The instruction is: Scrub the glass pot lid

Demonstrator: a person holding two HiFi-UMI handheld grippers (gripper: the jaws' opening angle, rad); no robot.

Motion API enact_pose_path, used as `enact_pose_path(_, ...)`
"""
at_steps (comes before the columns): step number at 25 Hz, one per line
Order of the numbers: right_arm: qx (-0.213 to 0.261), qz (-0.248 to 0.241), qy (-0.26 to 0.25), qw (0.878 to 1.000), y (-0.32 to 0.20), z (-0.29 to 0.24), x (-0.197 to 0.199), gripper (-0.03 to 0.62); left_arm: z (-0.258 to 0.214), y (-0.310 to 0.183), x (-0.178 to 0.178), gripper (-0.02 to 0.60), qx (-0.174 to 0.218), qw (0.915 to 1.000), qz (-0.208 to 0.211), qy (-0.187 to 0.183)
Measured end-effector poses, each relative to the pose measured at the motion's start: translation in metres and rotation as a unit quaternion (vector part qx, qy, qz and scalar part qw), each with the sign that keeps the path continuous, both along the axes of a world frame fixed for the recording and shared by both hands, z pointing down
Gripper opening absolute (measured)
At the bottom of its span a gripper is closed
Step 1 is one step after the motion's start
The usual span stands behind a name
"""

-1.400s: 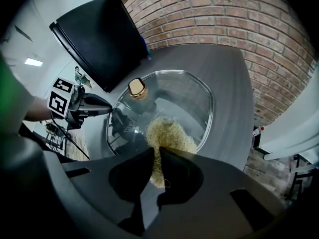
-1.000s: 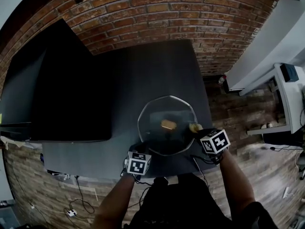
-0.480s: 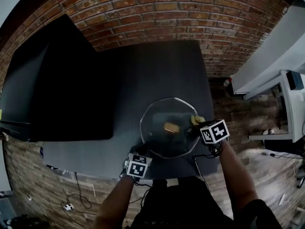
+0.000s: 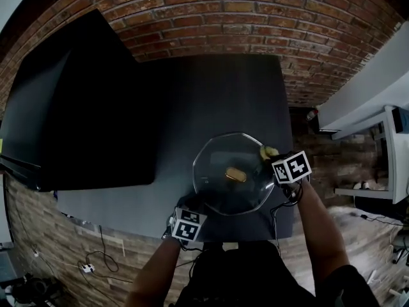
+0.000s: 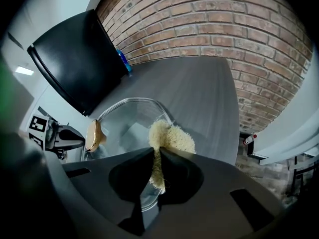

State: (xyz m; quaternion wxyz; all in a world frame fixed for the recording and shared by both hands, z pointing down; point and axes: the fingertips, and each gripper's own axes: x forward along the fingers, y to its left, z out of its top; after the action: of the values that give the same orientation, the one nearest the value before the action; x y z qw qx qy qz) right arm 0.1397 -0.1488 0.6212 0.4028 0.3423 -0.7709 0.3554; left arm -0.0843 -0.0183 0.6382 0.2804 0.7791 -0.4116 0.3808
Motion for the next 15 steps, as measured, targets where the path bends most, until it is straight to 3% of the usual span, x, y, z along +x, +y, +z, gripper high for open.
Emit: enact_pose_path(15,0.013,-0.066,0.026,0.997,-0.044,0.000,-0.028,0.043,0.000,0.001,0.001,0.032,-0.006,0.9998,-0.013,0.010)
